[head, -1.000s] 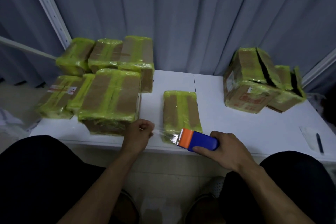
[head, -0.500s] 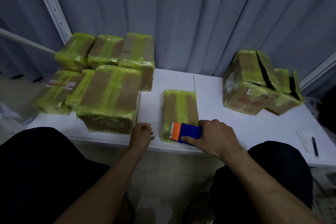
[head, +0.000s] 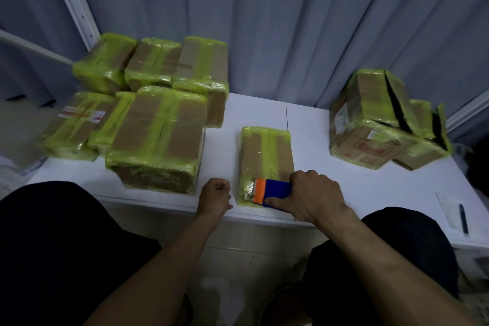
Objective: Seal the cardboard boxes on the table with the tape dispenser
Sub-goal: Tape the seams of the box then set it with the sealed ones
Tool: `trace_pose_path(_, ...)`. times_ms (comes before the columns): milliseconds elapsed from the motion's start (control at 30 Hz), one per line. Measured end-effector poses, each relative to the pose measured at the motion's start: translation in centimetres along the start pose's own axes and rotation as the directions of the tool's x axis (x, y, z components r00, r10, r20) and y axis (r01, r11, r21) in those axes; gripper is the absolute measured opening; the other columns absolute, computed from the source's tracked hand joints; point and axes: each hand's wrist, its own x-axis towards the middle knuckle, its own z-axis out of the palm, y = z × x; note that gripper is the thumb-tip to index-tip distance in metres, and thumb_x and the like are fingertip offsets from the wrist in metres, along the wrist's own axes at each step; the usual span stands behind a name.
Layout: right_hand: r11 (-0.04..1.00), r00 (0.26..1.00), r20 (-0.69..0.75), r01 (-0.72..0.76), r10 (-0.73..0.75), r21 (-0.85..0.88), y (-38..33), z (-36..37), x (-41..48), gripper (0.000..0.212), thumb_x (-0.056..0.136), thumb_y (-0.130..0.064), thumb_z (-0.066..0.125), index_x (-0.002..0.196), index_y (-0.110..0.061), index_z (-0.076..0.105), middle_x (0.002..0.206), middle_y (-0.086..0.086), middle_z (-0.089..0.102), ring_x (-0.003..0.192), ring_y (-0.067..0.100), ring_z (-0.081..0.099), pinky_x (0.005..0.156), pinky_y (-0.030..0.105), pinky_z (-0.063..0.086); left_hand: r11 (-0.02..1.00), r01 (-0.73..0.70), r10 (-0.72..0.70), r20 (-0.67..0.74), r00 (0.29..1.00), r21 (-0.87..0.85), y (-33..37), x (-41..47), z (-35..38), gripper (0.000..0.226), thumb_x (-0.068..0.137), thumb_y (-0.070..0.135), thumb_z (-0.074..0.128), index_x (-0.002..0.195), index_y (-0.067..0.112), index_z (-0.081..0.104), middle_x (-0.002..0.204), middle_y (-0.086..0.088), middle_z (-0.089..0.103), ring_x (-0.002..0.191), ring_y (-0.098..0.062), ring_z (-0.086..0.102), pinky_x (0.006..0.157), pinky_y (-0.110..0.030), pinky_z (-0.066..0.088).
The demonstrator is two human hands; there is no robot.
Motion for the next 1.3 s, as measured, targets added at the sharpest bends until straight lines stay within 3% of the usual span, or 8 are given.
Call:
trace_pose_path(200, 1.0, 1.0, 0.014, -0.013, 0.013, 0.024, 0.3, 0.6, 0.7, 0.077, 0.071, -0.09, 0.059, 0.112, -0.025, 0.058, 0.095, -0.005, 0.058, 0.091, 0.021, 0.066, 0.069, 0.031, 0.046, 0.99, -0.076, 0.064, 0.095, 0.993, 0.121, 0.0, 1.4, 0.8, 0.017, 0.091, 0.02, 0.07, 0.105, 0.013, 0.077, 0.091, -0.005, 0.074, 0.066, -0.015, 0.065, 0.045, -0.017, 0.044)
trace_pose_path(367, 0.998, 0.999, 0.033, -0.023, 0.021, 0.051, 0.5, 0.5, 1.0, 0.08, 0.069, -0.091, 0.06, 0.116, -0.026, 0.059, 0.1, -0.005, 0.062, 0.093, 0.02, 0.066, 0.071, 0.031, 0.048, 0.952, -0.137, 0.146, -0.011, 0.989, 0.274, -0.1, 2.1, 0.2, 0.071, 0.077, 0.035, 0.085, 0.138, 0.014, 0.057, 0.125, 0.006, 0.065, 0.115, -0.016, 0.061, 0.102, -0.038, 0.05)
trace_pose_path(467, 0.998, 0.999, 0.03, -0.031, 0.029, 0.052, 0.5, 0.6, 1.1, 0.081, 0.069, -0.091, 0.061, 0.116, -0.026, 0.059, 0.099, -0.004, 0.062, 0.093, 0.021, 0.066, 0.072, 0.031, 0.049, 0.947, -0.27, 0.275, -0.004, 0.961, 0.173, 0.1, 0.8, 0.7, 0.022, 0.088, 0.032, 0.073, 0.104, 0.018, 0.076, 0.092, 0.009, 0.074, 0.087, -0.009, 0.068, 0.082, -0.036, 0.058)
trace_pose_path(533, 0.998, 0.999, 0.032, -0.04, 0.039, 0.049, 0.5, 0.6, 1.1, 0.082, 0.068, -0.091, 0.061, 0.117, -0.025, 0.059, 0.105, -0.002, 0.065, 0.094, 0.021, 0.067, 0.073, 0.031, 0.049, 0.929, -0.327, 0.322, 0.057, 0.945, 0.171, 0.0, -0.9, 1.4, 0.029, 0.098, 0.036, 0.058, 0.081, 0.016, 0.072, 0.074, 0.002, 0.07, 0.072, -0.011, 0.066, 0.068, -0.032, 0.055)
trace_pose_path(833, 0.998, 0.998, 0.06, -0.03, 0.027, 0.062, 0.8, 0.5, 0.8, 0.084, 0.07, -0.09, 0.06, 0.122, -0.025, 0.059, 0.11, -0.002, 0.067, 0.095, 0.02, 0.067, 0.075, 0.032, 0.053, 0.942, -0.332, 0.323, 0.373, 0.87, -0.04, -0.4, -2.3, -0.4, 0.052, 0.1, 0.013, 0.057, 0.148, 0.03, 0.043, 0.145, 0.015, 0.047, 0.12, -0.014, 0.059, 0.082, -0.029, 0.059)
trace_pose_path(1000, 0.999, 0.998, 0.06, -0.02, 0.018, 0.032, 1.7, 0.6, 0.3, 0.082, 0.068, -0.094, 0.057, 0.114, -0.026, 0.06, 0.103, -0.004, 0.066, 0.09, 0.019, 0.066, 0.075, 0.032, 0.054, 0.58, -0.786, 0.659, 0.442, 0.608, 0.215, -0.2, -0.4, -1.9, 0.041, 0.089, 0.021, 0.075, 0.129, 0.024, 0.067, 0.148, 0.01, 0.049, 0.127, 0.0, 0.053, 0.102, -0.024, 0.049)
trace_pose_path(1167, 0.996, 0.998, 0.062, -0.014, 0.008, 0.091, 2.4, 1.3, 0.3, 0.082, 0.069, -0.091, 0.059, 0.118, -0.025, 0.06, 0.107, -0.003, 0.068, 0.092, 0.019, 0.067, 0.08, 0.034, 0.058, 0.424, -0.852, 0.668, 0.53, 0.523, 0.307, 0.9, 0.5, -1.7, 0.047, 0.082, 0.04, 0.078, 0.128, 0.032, 0.067, 0.139, 0.02, 0.056, 0.118, 0.003, 0.057, 0.09, -0.028, 0.057)
trace_pose_path(1300, 0.993, 0.999, 0.051, -0.01, 0.004, 0.117, 2.9, 1.9, 0.4, 0.078, 0.07, -0.09, 0.059, 0.115, -0.026, 0.061, 0.104, -0.003, 0.068, 0.09, 0.019, 0.068, 0.079, 0.036, 0.058, 0.31, -0.877, 0.617, 0.623, 0.48, 0.368, 2.1, 0.5, -2.0, 0.047, 0.083, 0.055, 0.072, 0.126, 0.036, 0.068, 0.134, 0.024, 0.057, 0.112, 0.008, 0.055, 0.082, -0.007, 0.047)
